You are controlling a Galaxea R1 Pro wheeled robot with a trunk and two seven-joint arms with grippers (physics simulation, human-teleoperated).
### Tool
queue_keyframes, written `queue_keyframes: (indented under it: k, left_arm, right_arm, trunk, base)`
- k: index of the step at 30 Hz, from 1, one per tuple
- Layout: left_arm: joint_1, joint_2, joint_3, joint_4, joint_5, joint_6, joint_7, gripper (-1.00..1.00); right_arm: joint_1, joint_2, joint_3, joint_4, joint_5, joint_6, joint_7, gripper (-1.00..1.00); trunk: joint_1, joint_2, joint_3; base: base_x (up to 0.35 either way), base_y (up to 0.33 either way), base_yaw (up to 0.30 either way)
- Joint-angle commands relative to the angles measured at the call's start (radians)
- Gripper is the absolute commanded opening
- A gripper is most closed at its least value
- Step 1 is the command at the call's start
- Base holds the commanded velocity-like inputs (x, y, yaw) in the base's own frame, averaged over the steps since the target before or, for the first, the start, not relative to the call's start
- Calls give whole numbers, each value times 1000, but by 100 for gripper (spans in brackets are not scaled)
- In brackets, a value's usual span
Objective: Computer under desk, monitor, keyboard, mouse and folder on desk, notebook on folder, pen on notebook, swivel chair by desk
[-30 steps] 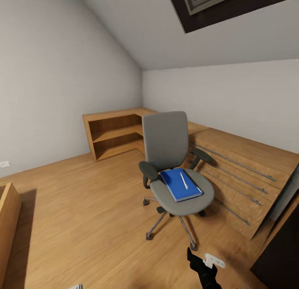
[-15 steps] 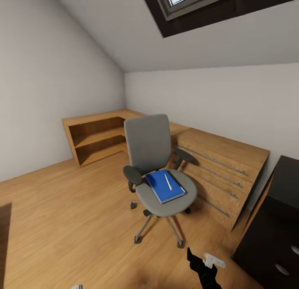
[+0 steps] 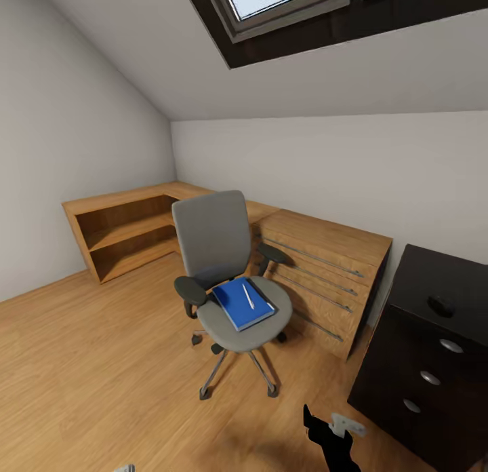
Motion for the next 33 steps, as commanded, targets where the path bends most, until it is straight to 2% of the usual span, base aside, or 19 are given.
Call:
queue_keyframes:
  k: [1, 7, 15, 33]
  left_arm:
    - [0, -1, 2, -3, 8, 4, 2, 100]
    - [0, -1, 2, -3, 8, 4, 2, 100]
    - [0, -2, 2, -3, 7, 4, 2, 100]
    - [0, 0, 2, 10, 7, 2, 2, 100]
  right_arm:
    - [-1, 0, -4, 1, -10, -2, 10, 100]
    - [-1, 0, -4, 1, -6, -2, 10, 100]
    - [-1, 0, -4, 1, -5, -2, 12, 100]
    - [-1, 1, -4, 2, -5, -2, 12, 100]
  trunk:
    - [-5, 7, 2]
    - [-28, 49, 21]
    - [-58, 105, 46]
    - [-58, 105, 45]
  base:
    - [-281, 0, -266]
    - [-227, 0, -266]
    - [-21, 0, -266]
    - [-1, 0, -241]
